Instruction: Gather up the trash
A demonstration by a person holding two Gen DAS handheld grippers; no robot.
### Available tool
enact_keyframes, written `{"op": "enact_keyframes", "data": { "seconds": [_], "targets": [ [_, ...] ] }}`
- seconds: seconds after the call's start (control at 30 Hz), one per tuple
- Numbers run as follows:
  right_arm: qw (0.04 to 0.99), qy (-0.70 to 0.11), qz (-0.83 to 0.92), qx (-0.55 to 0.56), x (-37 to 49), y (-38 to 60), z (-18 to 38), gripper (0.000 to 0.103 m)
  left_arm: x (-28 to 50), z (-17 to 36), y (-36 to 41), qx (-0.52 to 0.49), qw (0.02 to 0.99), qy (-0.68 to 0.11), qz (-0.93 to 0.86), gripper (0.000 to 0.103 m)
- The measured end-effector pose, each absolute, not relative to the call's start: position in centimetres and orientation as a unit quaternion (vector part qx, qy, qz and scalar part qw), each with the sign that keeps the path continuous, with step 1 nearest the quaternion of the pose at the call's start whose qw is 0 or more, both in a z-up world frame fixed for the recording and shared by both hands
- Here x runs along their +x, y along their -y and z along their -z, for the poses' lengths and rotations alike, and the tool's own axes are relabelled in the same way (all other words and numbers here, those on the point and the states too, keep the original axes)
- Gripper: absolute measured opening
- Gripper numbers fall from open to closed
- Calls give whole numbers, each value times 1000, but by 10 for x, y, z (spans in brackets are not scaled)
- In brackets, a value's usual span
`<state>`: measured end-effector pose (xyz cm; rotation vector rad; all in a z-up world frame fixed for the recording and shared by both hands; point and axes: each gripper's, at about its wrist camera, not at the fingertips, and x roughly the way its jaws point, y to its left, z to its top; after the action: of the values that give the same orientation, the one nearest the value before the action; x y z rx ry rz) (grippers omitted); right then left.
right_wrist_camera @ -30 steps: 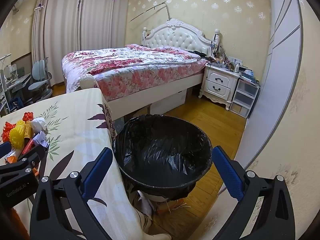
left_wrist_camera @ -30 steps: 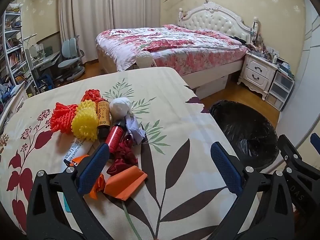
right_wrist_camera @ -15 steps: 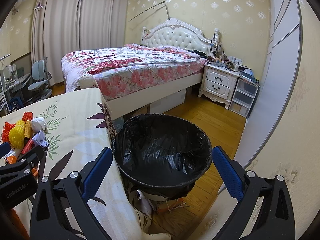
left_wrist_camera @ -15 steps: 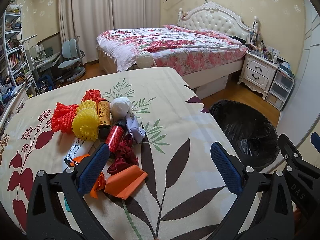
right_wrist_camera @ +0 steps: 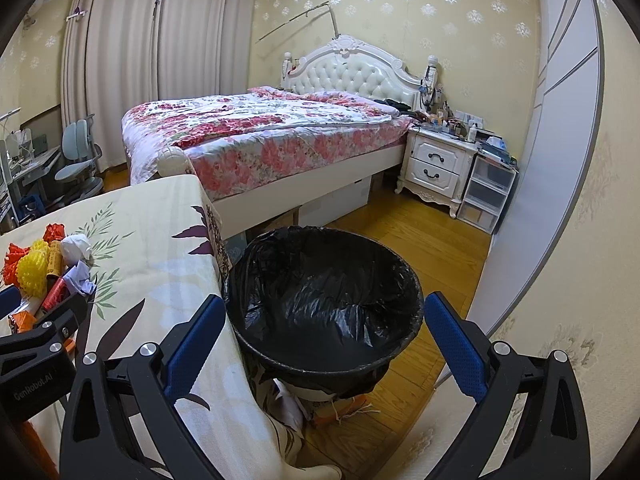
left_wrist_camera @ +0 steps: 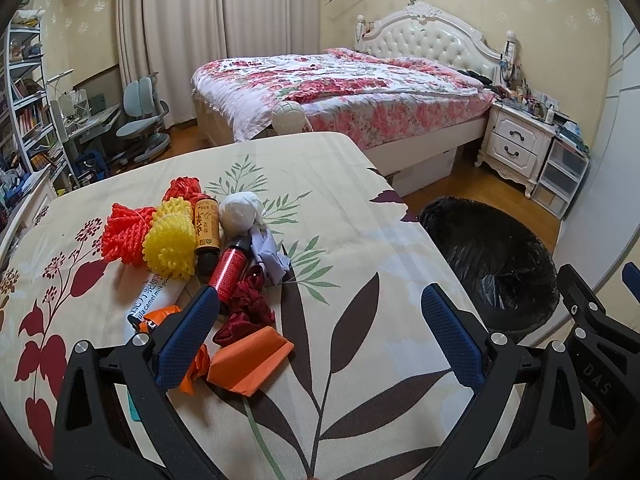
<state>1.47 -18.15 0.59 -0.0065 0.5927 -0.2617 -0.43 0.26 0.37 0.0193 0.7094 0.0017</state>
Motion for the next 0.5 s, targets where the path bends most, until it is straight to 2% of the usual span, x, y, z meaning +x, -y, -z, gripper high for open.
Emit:
{"op": "enact_keyframes", "data": {
  "seconds": [0.5],
  "targets": [
    [948, -292, 128, -3, 15, 182, -5, 97, -4, -3, -2, 11, 938, -346, -1, 99]
  ]
}}
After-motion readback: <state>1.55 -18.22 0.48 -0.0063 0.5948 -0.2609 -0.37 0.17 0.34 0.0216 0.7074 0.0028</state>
